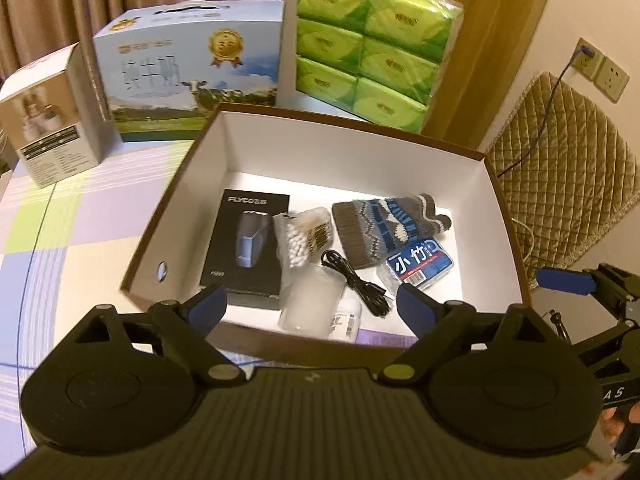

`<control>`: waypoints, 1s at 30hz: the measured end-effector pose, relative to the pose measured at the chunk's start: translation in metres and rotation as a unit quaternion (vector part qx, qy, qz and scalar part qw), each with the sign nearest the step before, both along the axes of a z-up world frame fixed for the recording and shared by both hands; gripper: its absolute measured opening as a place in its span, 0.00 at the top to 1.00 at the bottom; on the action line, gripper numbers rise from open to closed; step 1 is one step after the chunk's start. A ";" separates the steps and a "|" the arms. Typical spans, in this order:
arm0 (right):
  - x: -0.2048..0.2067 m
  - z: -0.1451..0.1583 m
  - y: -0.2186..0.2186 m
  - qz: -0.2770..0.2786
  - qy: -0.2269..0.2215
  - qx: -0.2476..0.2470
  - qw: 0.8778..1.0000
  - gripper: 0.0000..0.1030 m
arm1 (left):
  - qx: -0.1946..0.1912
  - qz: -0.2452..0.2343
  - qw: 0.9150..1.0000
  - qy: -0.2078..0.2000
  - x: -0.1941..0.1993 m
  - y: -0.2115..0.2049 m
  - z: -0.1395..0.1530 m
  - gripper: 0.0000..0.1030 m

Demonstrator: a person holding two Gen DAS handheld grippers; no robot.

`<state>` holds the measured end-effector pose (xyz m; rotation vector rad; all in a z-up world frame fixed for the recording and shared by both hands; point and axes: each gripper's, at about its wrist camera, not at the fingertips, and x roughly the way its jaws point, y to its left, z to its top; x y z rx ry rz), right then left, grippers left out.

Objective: Organize objects
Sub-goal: 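Withdraw both tools from the brown box toward the red packet and white clip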

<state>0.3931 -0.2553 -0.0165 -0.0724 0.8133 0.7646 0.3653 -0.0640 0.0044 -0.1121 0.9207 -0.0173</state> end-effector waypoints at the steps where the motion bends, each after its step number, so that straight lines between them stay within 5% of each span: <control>1: -0.003 0.001 -0.001 -0.001 0.000 0.002 1.000 0.02 | -0.001 0.003 1.000 -0.002 -0.004 0.002 0.002 0.13; 30: -0.096 0.004 0.010 0.038 0.035 0.033 0.998 0.02 | -0.014 0.085 0.996 0.005 -0.142 0.046 0.002 0.12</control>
